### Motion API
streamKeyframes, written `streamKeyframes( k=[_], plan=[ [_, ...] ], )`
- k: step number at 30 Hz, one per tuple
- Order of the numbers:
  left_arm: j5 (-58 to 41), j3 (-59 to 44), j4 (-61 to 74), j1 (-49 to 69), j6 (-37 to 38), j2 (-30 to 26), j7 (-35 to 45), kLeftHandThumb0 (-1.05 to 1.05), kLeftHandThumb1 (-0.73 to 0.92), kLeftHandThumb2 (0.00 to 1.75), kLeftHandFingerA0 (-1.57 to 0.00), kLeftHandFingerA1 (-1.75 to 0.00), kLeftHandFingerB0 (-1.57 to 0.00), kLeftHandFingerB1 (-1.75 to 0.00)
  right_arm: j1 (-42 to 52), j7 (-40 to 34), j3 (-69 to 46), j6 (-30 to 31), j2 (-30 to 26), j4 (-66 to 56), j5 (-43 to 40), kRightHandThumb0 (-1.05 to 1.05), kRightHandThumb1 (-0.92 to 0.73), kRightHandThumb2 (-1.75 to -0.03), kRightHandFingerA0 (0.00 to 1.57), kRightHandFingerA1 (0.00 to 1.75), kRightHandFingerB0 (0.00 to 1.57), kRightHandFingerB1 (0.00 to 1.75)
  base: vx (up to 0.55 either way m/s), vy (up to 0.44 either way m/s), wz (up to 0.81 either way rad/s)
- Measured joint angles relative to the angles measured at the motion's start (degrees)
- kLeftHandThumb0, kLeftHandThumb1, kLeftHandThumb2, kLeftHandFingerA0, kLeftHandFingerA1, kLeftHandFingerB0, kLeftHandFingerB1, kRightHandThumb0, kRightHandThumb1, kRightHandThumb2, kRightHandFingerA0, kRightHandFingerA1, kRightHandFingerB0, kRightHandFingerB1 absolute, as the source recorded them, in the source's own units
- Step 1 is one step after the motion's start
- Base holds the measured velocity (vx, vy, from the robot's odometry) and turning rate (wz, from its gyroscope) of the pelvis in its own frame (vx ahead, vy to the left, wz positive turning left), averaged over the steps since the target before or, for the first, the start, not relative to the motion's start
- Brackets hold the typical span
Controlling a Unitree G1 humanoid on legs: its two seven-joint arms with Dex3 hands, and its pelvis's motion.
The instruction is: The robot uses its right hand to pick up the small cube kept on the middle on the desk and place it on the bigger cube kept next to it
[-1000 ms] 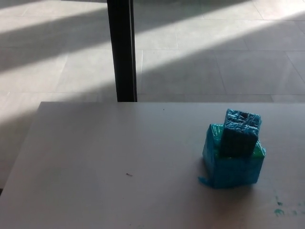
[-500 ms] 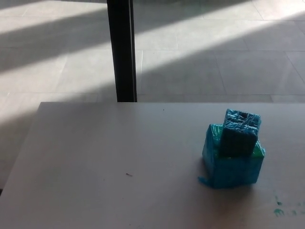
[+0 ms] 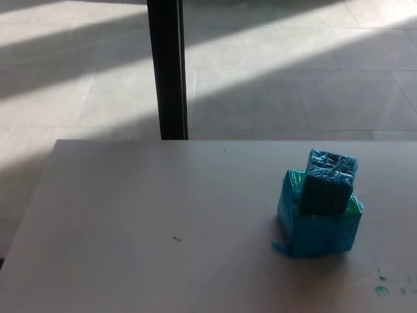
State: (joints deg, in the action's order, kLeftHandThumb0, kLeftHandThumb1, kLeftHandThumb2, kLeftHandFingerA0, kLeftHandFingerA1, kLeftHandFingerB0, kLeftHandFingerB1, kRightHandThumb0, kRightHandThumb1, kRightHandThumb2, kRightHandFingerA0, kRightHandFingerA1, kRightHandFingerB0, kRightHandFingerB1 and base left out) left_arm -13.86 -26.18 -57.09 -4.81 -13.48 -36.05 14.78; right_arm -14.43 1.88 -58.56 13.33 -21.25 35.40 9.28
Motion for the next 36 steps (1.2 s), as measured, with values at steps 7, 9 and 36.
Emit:
streamKeyframes(
  k=[7,9,36],
  plan=[
    [-0.13,-0.47,0.00,0.53,0.01,0.18,-0.03,-1.01,0.92,0.70,-0.46,-0.71,-0.42,-0.42,-0.10,-5.04,-0.94,2.24,4.21,3.85,-4.93,-0.48,-0.76,-0.61,0.21,0.81,0.21,0.62,0.00,0.000,0.00],
    [-0.13,-0.52,0.12,0.98,0.02,0.26,-0.07,-1.01,0.92,0.69,-0.46,-0.67,-0.42,-0.42,0.22,-5.76,0.14,2.39,5.15,5.74,-6.29,-0.50,-0.70,-0.64,0.63,1.39,0.27,0.65,0.00,0.000,0.00],
    [-0.44,-1.37,2.73,3.55,0.41,1.74,-1.18,-1.01,0.92,0.69,-0.44,-0.63,-0.44,-0.44,3.83,-10.04,9.77,3.06,6.20,6.27,-21.19,-0.42,-0.74,-0.60,0.49,1.01,0.34,0.68,0.00,0.000,0.00]
  ],
)
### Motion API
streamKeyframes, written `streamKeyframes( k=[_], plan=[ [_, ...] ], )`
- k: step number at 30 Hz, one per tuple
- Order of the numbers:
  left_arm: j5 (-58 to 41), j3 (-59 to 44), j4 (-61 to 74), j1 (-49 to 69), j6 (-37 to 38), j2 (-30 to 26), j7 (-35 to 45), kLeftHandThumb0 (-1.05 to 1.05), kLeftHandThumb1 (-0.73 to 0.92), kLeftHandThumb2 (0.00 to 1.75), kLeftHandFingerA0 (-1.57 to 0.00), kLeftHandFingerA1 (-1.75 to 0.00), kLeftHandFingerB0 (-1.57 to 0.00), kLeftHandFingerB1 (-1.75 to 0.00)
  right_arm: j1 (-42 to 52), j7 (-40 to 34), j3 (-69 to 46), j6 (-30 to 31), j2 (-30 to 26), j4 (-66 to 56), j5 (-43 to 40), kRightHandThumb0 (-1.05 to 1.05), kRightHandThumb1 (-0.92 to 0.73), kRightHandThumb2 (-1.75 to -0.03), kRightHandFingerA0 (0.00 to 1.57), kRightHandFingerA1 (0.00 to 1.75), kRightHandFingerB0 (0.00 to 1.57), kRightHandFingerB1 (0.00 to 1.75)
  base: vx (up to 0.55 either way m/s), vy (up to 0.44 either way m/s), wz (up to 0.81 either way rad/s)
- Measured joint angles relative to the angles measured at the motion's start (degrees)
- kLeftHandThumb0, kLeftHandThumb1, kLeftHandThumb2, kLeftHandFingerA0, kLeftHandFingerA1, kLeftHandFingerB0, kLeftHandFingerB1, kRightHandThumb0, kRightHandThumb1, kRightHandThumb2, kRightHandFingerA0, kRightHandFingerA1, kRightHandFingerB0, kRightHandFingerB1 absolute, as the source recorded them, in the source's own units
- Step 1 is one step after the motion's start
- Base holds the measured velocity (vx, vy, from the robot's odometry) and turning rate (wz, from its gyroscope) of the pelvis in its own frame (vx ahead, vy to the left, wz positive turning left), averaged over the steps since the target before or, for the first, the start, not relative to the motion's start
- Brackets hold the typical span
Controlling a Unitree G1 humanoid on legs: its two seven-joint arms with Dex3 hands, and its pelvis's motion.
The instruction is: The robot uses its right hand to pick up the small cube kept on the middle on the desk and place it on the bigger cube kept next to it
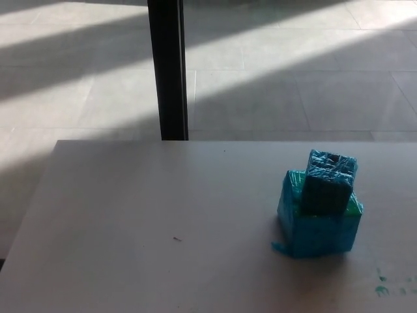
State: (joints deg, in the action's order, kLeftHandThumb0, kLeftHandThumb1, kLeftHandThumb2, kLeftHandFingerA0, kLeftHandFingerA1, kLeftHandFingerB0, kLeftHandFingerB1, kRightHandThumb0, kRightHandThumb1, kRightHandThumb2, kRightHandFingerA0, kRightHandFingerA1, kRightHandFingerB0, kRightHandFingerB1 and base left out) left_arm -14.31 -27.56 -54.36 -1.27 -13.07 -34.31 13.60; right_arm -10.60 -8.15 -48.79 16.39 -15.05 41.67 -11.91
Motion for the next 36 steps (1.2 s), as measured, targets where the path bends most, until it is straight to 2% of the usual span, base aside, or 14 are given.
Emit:
streamKeyframes(
  k=[6,7,10,11,16,17,20,21,23,24,26,27,29,36],
  plan=[
    [-0.12,-0.04,-0.07,-0.41,-0.04,0.02,0.00,-1.05,0.73,0.91,-0.41,-0.64,-0.37,-0.47,1.14,-0.07,1.49,-0.20,-0.25,0.50,-1.68,-0.40,-0.75,-0.62,0.53,1.18,0.28,0.61,0.00,0.000,0.00],
    [-0.19,-0.10,-0.09,-0.48,-0.09,0.02,0.00,-1.00,0.92,0.69,-0.43,-0.64,-0.41,-0.42,1.38,-0.08,1.70,-0.18,-0.26,0.01,-2.01,-0.40,-0.74,-0.62,0.52,1.14,0.35,0.63,0.00,0.000,0.00],
    [-0.23,-0.09,-0.49,-0.74,-0.13,0.02,0.03,-1.01,0.92,0.69,-0.45,-0.63,-0.42,-0.42,1.71,0.01,2.34,-0.18,-0.27,-0.21,-2.73,-0.38,-0.75,-0.60,0.45,0.96,0.35,0.66,0.00,0.000,0.00],
    [-0.23,-0.08,-0.61,-0.80,-0.14,0.02,0.03,-0.97,0.69,1.11,-0.42,-0.66,-0.38,-0.52,1.79,0.03,2.52,-0.18,-0.27,-0.22,-3.01,-0.38,-0.74,-0.60,0.47,1.02,0.36,0.66,0.00,0.000,0.00],
    [-0.10,0.51,-1.00,-1.03,-0.12,0.02,-0.05,-0.96,0.70,1.12,-0.44,-0.65,-0.40,-0.52,2.53,0.05,3.59,-0.15,-0.26,-1.06,-4.19,-0.38,-0.75,-0.61,0.45,0.94,0.29,0.60,0.00,0.000,0.00],
    [-0.10,0.60,-1.10,-1.12,-0.12,0.02,-0.05,-1.00,0.92,0.69,-0.46,-0.64,-0.42,-0.43,2.65,0.05,3.74,-0.15,-0.26,-1.19,-4.36,-0.36,-0.75,-0.61,0.43,0.94,0.29,0.61,0.00,0.000,0.00],
    [-0.22,0.40,-1.32,-1.48,-0.26,0.01,-0.05,-1.01,0.92,0.67,-0.41,-0.62,-0.40,-0.42,2.98,-0.13,3.99,0.09,-0.26,-1.64,-4.73,-0.34,-0.74,-0.60,0.48,0.95,0.34,0.61,0.00,0.000,0.00],
    [-0.28,0.29,-1.31,-1.55,-0.36,0.01,-0.03,-0.98,0.72,1.16,-0.39,-0.65,-0.33,-0.51,2.98,-0.31,4.09,0.19,-0.28,-1.73,-4.90,-0.34,-0.74,-0.60,0.50,1.01,0.32,0.61,0.00,0.000,0.00],
    [-0.27,0.37,-1.17,-1.53,-0.45,0.00,0.01,-0.97,0.71,1.16,-0.39,-0.65,-0.35,-0.52,2.98,-0.50,4.45,0.18,-0.33,-1.47,-5.03,-0.35,-0.74,-0.60,0.48,1.01,0.31,0.62,0.00,0.000,0.00],
    [-0.25,0.53,-1.15,-1.52,-0.46,0.00,0.07,-1.01,0.92,0.69,-0.40,-0.60,-0.39,-0.42,2.98,-0.54,4.57,0.17,-0.33,-1.19,-5.15,-0.34,-0.74,-0.60,0.47,1.00,0.28,0.61,0.00,0.000,0.00],
    [-0.26,0.55,-1.19,-1.54,-0.48,-0.01,0.21,-1.01,0.92,0.69,-0.41,-0.62,-0.39,-0.41,2.99,-0.54,4.72,0.16,-0.36,-0.76,-5.43,-0.34,-0.73,-0.60,0.50,1.01,0.33,0.62,0.00,0.000,0.00],
    [-0.26,0.57,-1.18,-1.57,-0.48,-0.02,0.24,-1.04,0.74,0.88,-0.44,-0.64,-0.38,-0.47,2.98,-0.57,4.77,0.13,-0.41,-0.44,-5.51,-0.35,-0.73,-0.60,0.51,1.04,0.34,0.63,0.00,0.000,0.00],
    [-0.28,0.49,-1.22,-1.62,-0.48,-0.03,0.23,-0.99,0.92,0.69,-0.44,-0.61,-0.41,-0.42,3.16,-0.59,5.18,0.10,-0.43,-0.37,-5.59,-0.34,-0.73,-0.60,0.51,1.03,0.35,0.65,0.00,0.000,0.00],
    [-0.26,0.45,-1.05,-1.94,-0.48,-0.03,0.04,-1.00,0.92,0.70,-0.44,-0.65,-0.42,-0.43,3.64,-0.70,5.19,0.11,-0.43,-0.87,-6.58,-0.30,-0.76,-0.61,0.40,0.97,0.29,0.63,0.00,0.000,0.00]
  ],
)
